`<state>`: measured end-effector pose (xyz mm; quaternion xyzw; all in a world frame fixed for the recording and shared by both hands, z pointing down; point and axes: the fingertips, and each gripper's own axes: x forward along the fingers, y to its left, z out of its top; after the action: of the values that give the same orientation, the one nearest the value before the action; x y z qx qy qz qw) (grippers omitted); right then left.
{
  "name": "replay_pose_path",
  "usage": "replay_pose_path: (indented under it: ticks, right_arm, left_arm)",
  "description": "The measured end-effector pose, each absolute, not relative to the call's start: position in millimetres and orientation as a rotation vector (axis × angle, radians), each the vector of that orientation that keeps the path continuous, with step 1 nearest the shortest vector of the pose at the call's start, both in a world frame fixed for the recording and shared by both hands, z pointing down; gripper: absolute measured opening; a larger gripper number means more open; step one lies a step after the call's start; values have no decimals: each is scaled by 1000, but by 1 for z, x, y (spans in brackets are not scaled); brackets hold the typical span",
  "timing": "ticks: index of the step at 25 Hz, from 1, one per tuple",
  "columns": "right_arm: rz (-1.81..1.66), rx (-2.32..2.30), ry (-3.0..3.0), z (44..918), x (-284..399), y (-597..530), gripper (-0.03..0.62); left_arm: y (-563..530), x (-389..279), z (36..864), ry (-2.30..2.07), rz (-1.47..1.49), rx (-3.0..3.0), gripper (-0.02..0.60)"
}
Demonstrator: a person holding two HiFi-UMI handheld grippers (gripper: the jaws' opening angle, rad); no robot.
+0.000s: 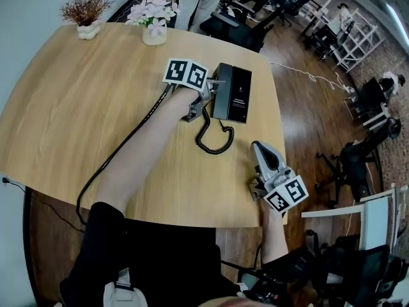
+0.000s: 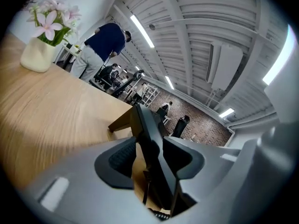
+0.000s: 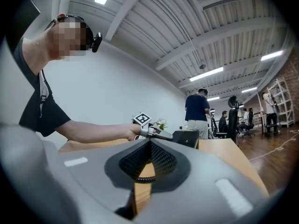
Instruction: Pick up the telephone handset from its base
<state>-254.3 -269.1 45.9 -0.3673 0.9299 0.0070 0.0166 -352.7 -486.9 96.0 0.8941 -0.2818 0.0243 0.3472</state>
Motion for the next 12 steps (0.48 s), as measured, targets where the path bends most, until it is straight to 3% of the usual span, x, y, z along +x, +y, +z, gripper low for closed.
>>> replay_pose_path:
  ticks: [12]
  right_arm:
    - [39, -1154, 2879, 46, -251, -268, 3]
  left_arm:
    - [-489, -352, 104, -607, 69, 2206, 154]
